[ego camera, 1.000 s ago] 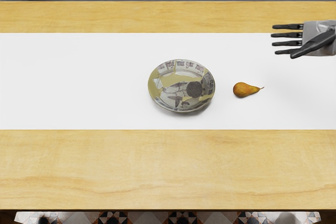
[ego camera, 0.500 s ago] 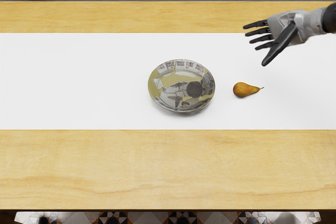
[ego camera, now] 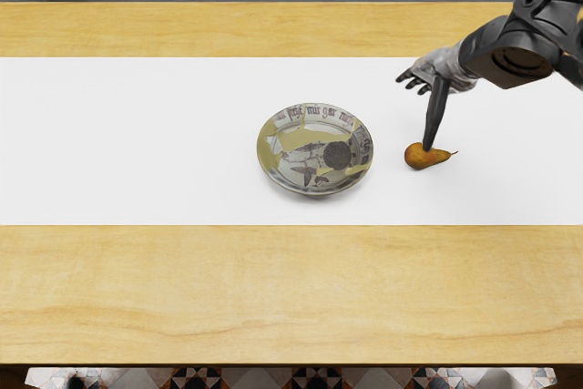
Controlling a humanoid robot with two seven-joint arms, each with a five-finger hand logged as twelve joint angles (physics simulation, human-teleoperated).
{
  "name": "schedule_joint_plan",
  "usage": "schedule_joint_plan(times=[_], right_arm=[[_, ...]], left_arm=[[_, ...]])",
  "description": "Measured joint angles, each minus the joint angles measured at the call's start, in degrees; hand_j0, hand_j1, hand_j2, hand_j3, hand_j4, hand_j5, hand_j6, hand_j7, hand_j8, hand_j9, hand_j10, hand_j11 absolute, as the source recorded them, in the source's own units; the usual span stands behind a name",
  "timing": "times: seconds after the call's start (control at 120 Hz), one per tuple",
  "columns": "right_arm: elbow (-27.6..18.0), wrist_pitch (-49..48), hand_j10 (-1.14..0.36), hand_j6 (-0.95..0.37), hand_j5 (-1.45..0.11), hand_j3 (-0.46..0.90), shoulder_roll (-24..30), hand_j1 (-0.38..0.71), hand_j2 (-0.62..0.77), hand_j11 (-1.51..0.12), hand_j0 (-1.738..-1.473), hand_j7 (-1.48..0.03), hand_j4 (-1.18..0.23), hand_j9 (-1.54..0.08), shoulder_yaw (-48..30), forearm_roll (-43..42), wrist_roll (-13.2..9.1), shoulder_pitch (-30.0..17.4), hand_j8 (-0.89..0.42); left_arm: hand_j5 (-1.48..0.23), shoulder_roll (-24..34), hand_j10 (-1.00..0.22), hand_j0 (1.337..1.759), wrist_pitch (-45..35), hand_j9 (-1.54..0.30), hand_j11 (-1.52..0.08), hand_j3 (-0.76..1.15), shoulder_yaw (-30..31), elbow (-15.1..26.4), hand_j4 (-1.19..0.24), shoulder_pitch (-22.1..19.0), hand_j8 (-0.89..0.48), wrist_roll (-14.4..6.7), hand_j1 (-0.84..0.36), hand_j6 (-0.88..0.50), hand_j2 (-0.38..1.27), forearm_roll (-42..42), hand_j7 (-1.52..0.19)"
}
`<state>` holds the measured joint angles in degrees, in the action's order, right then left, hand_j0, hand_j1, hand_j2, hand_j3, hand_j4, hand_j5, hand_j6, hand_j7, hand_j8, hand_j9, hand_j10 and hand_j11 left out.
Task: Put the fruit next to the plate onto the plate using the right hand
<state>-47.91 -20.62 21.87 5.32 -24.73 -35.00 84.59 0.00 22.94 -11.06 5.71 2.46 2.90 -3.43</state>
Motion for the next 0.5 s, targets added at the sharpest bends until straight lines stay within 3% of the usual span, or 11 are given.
schedule_joint_plan(times=[0.25,0.5], right_arm=[[-9.6,18.3,0.0,0.0,0.0,0.0,-0.4,-0.35,0.0,0.0,-1.658,0.0,0.0,0.0,7.1,-5.0,0.0,-0.3,0.0],[-14.7,27.9,-0.02,-0.02,-0.03,0.0,0.8,-0.32,0.0,-0.03,-1.658,-0.03,-0.02,-0.03,11.7,-5.5,0.0,-1.6,-0.02]], left_arm=[[-0.02,0.0,-0.01,1.658,0.0,-0.02,-0.02,0.0,0.0,0.0,-0.01,0.0,-0.01,0.0,0.33,-0.01,0.0,0.0,-0.02],[-0.02,0.0,-0.01,1.658,0.0,-0.02,-0.02,0.0,0.0,0.0,-0.01,0.0,-0.01,0.0,0.33,-0.01,0.0,0.0,-0.02]])
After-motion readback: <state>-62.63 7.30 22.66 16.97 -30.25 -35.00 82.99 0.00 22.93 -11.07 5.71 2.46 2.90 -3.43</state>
